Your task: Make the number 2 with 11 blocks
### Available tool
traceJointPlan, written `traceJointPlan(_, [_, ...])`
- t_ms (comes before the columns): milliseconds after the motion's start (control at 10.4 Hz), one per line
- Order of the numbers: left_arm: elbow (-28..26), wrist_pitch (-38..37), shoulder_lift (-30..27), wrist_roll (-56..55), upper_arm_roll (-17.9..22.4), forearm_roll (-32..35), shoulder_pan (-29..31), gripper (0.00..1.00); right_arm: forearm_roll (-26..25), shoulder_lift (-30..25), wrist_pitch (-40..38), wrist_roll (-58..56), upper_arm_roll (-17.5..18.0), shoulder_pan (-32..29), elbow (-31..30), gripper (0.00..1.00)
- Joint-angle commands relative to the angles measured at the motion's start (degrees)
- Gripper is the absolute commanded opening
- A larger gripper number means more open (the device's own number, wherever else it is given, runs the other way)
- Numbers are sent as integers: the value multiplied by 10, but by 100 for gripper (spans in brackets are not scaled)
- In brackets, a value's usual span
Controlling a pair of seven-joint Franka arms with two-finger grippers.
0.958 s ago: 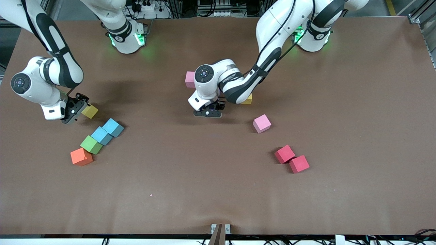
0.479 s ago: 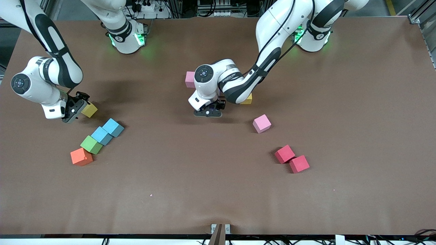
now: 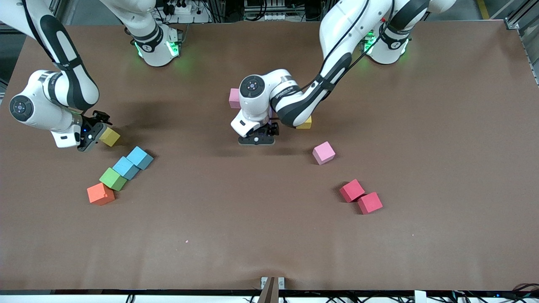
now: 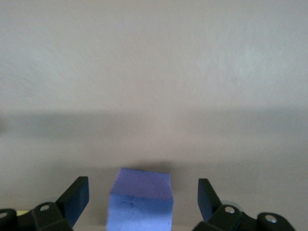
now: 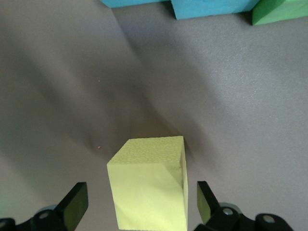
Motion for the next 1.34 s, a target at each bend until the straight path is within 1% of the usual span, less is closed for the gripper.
traceJointPlan(0, [-14,-21,-43,-48,2,6,29,100,8,14,101,-41,10,-36,-43,100])
traceJointPlan(96, [-17,-48,-53,-76,2,7,45,100,8,33,143,-57,10,-39,-49,100])
traceJointPlan(192, [-21,-79,-62,-101,2,7,65,100,8,36,146,-58,10,-39,-49,100])
traceJointPlan(287, [-24,-90,-63,-115,0,6,88,100,8,36,144,-57,11,-39,-49,82])
traceJointPlan(383, [-34,-90,-70,-126,-6,0,117,100,8,34,142,-50,12,-39,-48,43])
traceJointPlan(479, [-56,-89,-80,-126,-6,-16,132,100,9,24,132,-49,16,-35,-46,20])
traceJointPlan(575, [-84,-80,-88,-125,-6,-17,146,100,9,-3,109,-40,31,-33,-41,0])
traceJointPlan(671, [-103,-70,-92,-125,-8,-17,165,100,10,-31,78,-4,60,-31,-32,0])
traceJointPlan(766, [-123,-67,-102,-120,-18,-19,193,100,11,-53,39,59,89,-13,-11,0])
traceJointPlan(862, [-138,-59,-103,-120,-56,-20,236,100,10,-59,23,135,106,24,18,0])
traceJointPlan(958, [-156,-44,-103,-117,-88,-17,277,100,10,-62,21,215,115,62,43,0])
traceJointPlan(1054, [-179,-21,-106,-117,-100,-11,292,100,10,-67,18,279,123,93,64,0])
traceJointPlan(1150, [-204,11,-110,-118,-100,-8,292,100,11,-65,-7,359,132,122,95,0])
traceJointPlan(1245, [-223,40,-117,-123,-100,-8,293,100,10,-54,-19,467,131,169,120,0])
